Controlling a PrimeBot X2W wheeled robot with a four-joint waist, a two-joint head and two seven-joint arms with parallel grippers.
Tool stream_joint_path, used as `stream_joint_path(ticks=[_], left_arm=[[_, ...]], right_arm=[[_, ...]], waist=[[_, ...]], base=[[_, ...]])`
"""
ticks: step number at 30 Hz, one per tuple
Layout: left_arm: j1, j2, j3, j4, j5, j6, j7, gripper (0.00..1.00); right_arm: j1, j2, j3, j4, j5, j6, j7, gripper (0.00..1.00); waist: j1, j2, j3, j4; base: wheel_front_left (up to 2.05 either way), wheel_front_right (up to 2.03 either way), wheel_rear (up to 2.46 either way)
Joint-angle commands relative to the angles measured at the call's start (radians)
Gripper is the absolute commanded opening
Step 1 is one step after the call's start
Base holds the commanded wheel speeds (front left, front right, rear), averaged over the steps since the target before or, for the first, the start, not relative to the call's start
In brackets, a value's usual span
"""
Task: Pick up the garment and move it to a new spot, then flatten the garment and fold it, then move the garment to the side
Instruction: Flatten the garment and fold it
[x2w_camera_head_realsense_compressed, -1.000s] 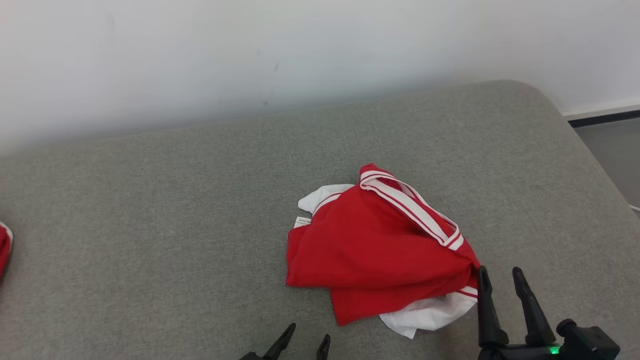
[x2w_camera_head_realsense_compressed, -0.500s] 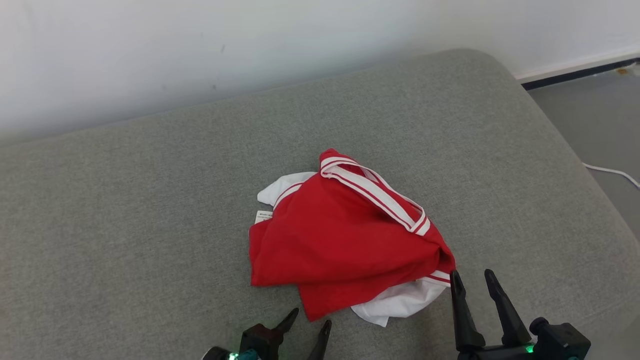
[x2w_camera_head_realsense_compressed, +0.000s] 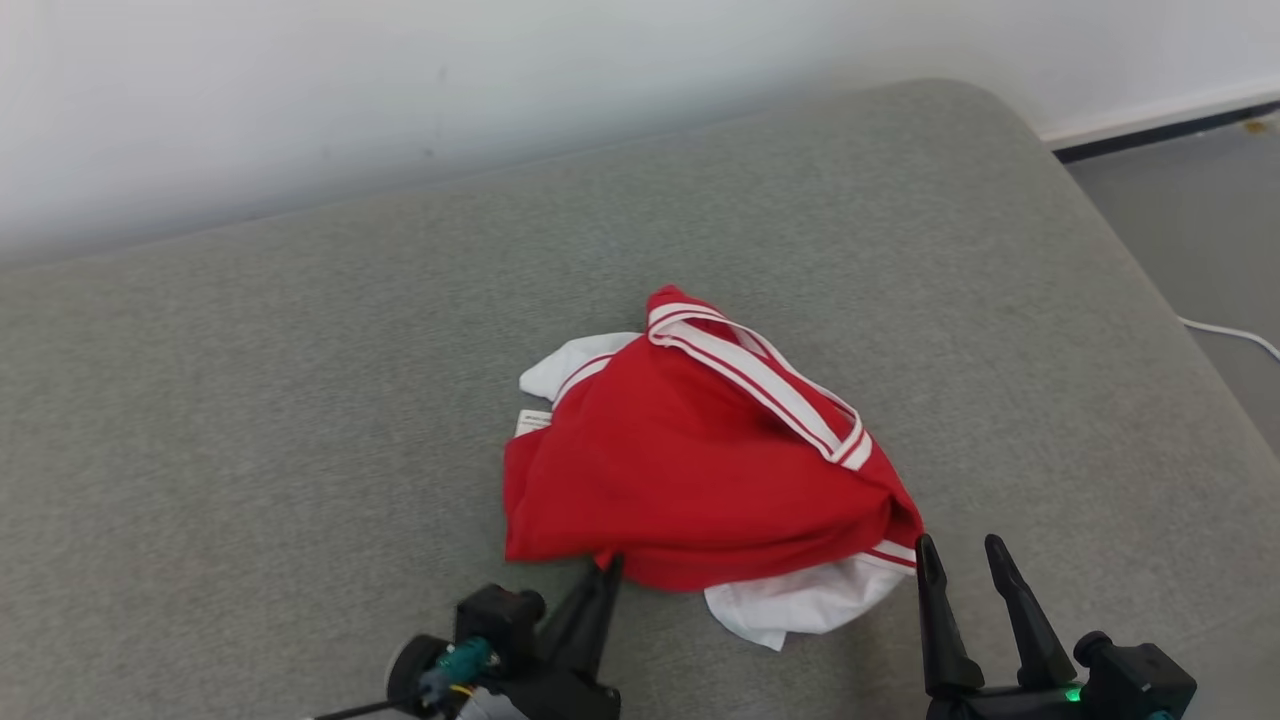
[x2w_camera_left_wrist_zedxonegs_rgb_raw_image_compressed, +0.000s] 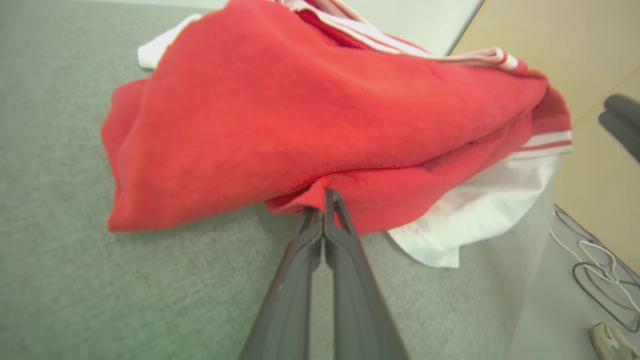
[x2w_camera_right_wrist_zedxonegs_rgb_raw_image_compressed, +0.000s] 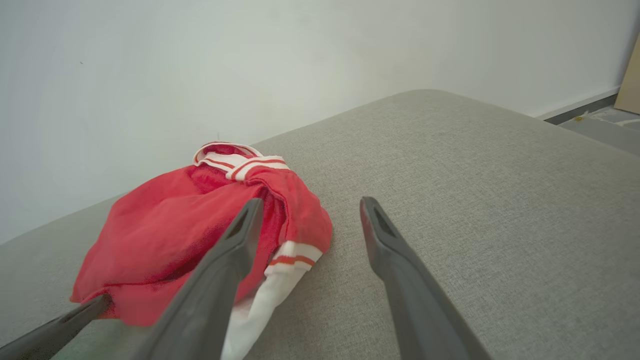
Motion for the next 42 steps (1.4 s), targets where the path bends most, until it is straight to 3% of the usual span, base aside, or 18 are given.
stream_joint_path(ticks=[1,11,17,24,25,26,37,42], left_arm=[[0.004,0.002,0.03,-0.033,0.013,0.01,-0.003,0.0],[0.157,0.044,0.336,-0.268,0.148,0.016,-0.003,0.0],[0.264,0.072,0.52,-0.354,0.179,0.019,-0.003,0.0],[0.362,0.042,0.579,-0.318,0.215,0.0,-0.003,0.0],[0.362,0.041,0.585,-0.309,0.22,0.001,-0.003,0.4],[0.36,0.037,0.594,-0.31,0.222,-0.003,-0.003,1.0],[0.368,0.003,0.633,-0.443,0.326,0.001,-0.003,1.0],[0.393,0.0,0.607,-0.469,0.381,0.022,-0.003,1.0]], right_arm=[[0.013,0.001,-0.005,0.001,-0.002,-0.002,0.0,1.0],[0.042,0.001,-0.024,0.0,-0.001,-0.002,0.0,1.0],[0.058,0.001,-0.025,0.0,-0.003,-0.002,0.0,1.0],[0.074,0.001,-0.023,0.008,-0.002,-0.002,0.0,1.0],[0.077,0.001,-0.022,0.01,-0.003,-0.002,0.0,1.0],[0.078,0.001,-0.02,0.012,-0.004,-0.002,0.0,1.0],[0.023,0.001,0.082,0.109,-0.081,-0.002,0.0,1.0],[-0.077,0.001,0.12,0.234,-0.109,-0.002,0.0,1.0]], waist=[[-0.0001,-0.0001,-0.01,0.042],[-0.0001,-0.0001,-0.059,0.198],[-0.0001,-0.0001,-0.085,0.249],[-0.0001,-0.0001,-0.108,0.271],[-0.0001,-0.0001,-0.111,0.274],[-0.0001,-0.0001,-0.114,0.277],[-0.0001,-0.0001,-0.147,0.327],[-0.0001,-0.0001,-0.154,0.353]], base=[[0.0,0.0,0.0],[0.0,0.0,0.0],[0.0,0.0,0.0],[0.0,0.0,0.0],[0.0,0.0,0.0],[0.0,0.0,0.0],[0.0,0.0,0.0],[0.0,0.0,0.0]])
